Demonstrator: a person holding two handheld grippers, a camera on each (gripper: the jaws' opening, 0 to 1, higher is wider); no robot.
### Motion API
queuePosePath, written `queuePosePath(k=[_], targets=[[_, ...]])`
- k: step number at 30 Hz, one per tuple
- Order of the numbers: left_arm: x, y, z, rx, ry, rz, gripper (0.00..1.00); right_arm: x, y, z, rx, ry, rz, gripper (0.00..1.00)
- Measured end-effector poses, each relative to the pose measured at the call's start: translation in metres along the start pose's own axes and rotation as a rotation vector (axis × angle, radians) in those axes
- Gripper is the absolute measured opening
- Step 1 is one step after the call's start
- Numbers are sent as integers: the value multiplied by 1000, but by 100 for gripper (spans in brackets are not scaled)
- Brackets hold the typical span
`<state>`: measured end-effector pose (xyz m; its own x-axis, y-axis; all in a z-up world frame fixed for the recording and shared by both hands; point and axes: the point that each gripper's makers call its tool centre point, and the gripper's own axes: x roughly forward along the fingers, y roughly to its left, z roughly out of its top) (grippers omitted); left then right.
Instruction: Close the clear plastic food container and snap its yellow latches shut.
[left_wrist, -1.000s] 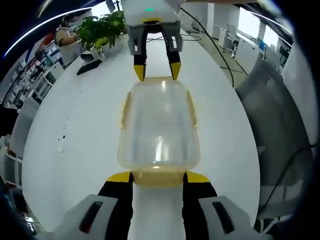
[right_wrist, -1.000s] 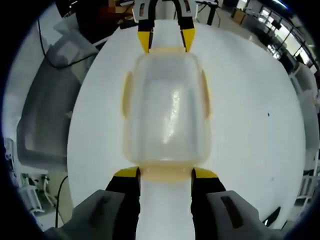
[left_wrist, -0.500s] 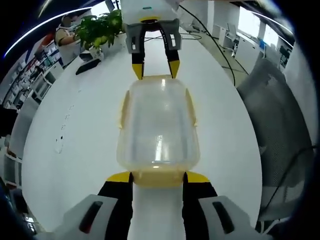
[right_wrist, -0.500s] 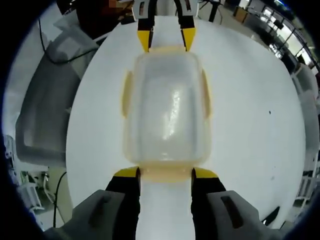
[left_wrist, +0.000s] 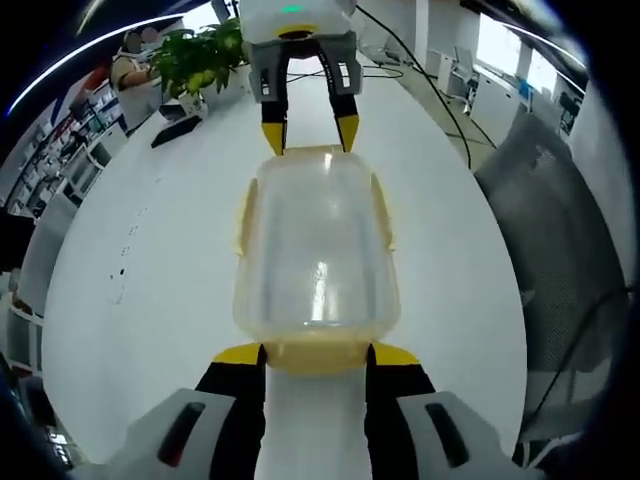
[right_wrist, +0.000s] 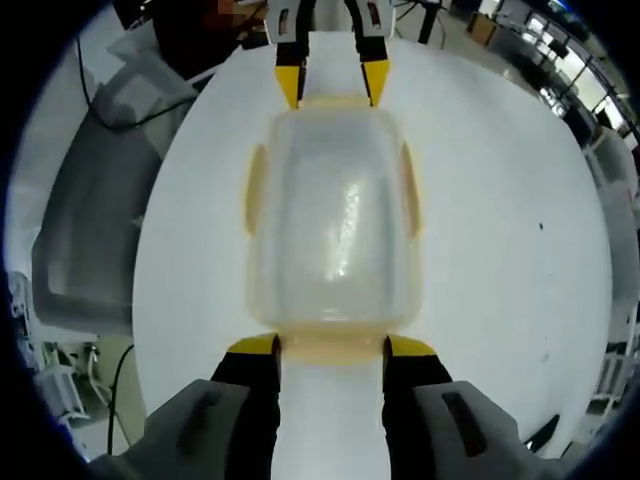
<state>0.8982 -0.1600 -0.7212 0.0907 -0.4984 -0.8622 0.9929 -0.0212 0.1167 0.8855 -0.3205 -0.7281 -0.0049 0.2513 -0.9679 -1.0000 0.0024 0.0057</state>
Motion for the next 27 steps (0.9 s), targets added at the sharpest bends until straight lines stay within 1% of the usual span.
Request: queuePosePath(k=[5, 8, 10, 15, 19, 22, 24, 27], targets=[[2, 0, -1, 19, 5, 0, 33, 2, 0, -1, 3, 6, -5, 36], [3, 1, -2, 71, 18, 17, 33, 1, 0, -1, -2, 9, -9, 37], [4, 0, -2, 81, 23, 18, 33, 1, 0, -1, -4, 8, -12, 37], [2, 1, -4, 86, 30, 18, 33, 1, 1, -2, 11, 8, -15, 37], [1, 5, -7, 81, 33, 24, 38, 2, 2, -6, 21, 26, -17, 36], [-2, 6, -6, 73, 30, 29, 40, 1, 1, -11, 31, 33, -23, 41], [-3, 6, -5, 68, 26, 31, 40, -1, 0, -13, 54, 29, -27, 39], [-4, 5, -5, 65, 23, 30, 40, -5, -4, -11, 96, -1, -47, 37]])
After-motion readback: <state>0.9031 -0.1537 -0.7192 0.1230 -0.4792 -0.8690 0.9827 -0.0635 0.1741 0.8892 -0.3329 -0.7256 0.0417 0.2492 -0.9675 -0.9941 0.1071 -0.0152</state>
